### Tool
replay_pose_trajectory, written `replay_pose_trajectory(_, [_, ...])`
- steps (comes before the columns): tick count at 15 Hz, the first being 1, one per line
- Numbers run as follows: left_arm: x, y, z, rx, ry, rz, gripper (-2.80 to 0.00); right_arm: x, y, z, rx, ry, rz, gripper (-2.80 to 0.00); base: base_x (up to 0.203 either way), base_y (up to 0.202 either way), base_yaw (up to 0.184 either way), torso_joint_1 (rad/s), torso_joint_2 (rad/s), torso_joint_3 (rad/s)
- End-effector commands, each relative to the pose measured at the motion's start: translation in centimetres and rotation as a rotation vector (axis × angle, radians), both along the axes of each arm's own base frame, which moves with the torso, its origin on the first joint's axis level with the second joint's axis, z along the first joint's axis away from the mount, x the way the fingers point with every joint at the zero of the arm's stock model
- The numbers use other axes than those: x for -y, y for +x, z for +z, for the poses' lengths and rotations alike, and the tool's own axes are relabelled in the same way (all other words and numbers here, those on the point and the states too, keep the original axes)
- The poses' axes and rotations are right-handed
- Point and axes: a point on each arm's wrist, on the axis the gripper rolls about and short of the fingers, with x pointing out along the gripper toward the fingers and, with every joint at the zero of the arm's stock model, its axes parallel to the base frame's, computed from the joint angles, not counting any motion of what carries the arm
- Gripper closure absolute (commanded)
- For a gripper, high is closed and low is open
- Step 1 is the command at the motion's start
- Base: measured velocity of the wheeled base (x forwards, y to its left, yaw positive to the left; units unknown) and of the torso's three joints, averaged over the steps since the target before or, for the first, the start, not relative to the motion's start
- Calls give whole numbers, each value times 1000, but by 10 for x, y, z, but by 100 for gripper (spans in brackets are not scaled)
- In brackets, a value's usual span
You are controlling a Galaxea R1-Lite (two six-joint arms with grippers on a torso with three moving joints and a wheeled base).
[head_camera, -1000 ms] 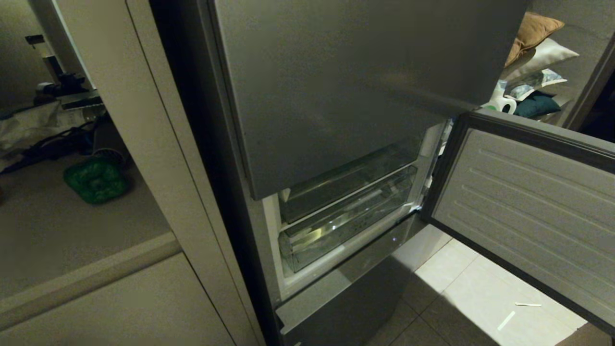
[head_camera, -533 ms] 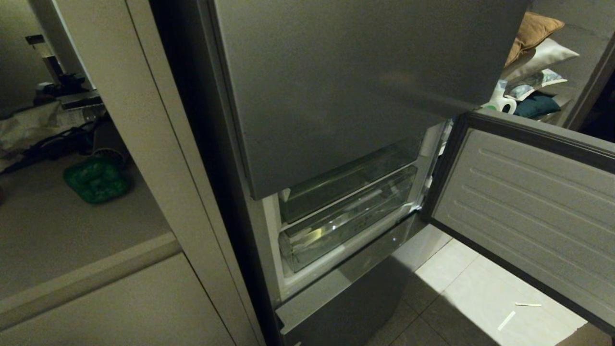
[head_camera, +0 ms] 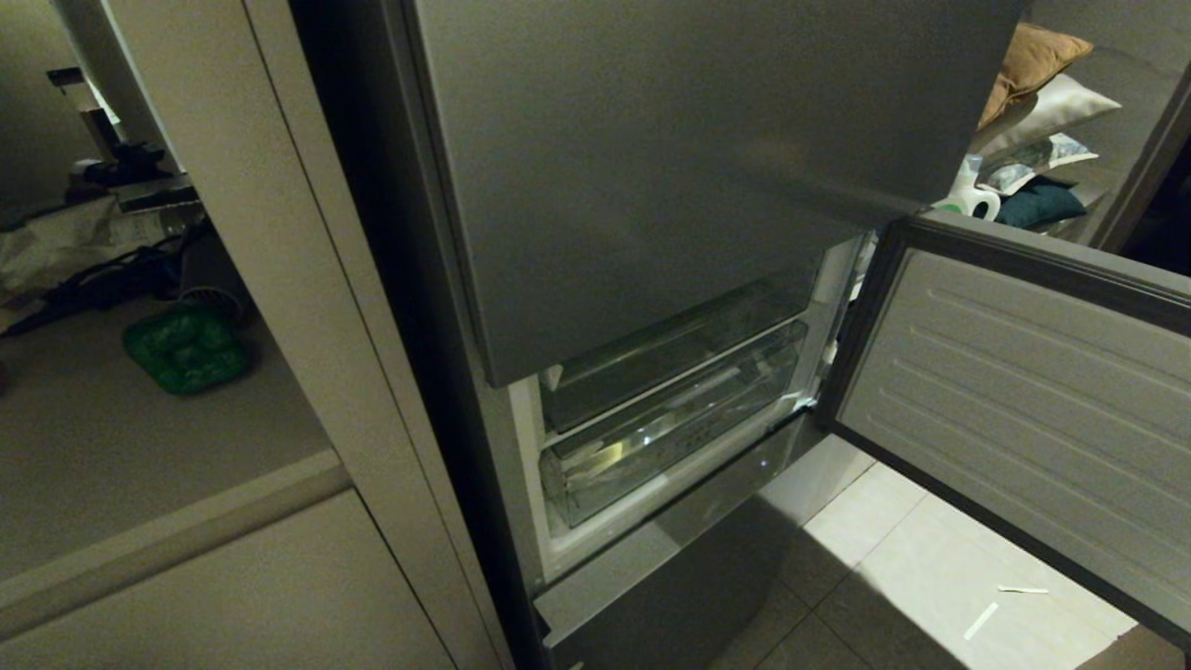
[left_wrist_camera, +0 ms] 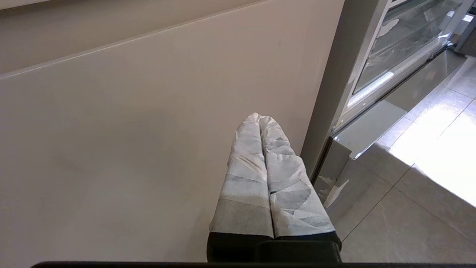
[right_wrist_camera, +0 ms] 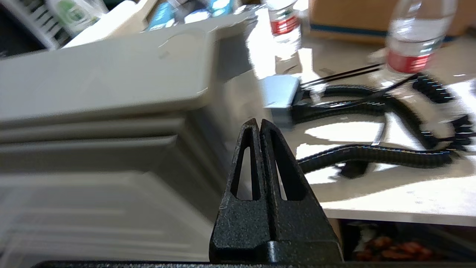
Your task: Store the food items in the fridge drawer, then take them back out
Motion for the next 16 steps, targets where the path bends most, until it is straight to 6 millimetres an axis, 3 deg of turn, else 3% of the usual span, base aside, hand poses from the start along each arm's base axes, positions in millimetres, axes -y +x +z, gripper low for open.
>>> replay_pose_trajectory(1, [0,0,0,-1,0,0,0,-5,3,-1,3,5,31,0,0,0,0,0,0,0])
replay_pose_trajectory(7, [0,0,0,-1,0,0,0,-39,1,1,4,-10,47,0,0,0,0,0,0,0])
replay_pose_trajectory(13, [0,0,0,-1,0,0,0,-88,-6,29,28,-152,45,0,0,0,0,0,0,0])
replay_pose_trajectory(16, [0,0,0,-1,0,0,0,-125,-10,45,69,-244,61,0,0,0,0,0,0,0])
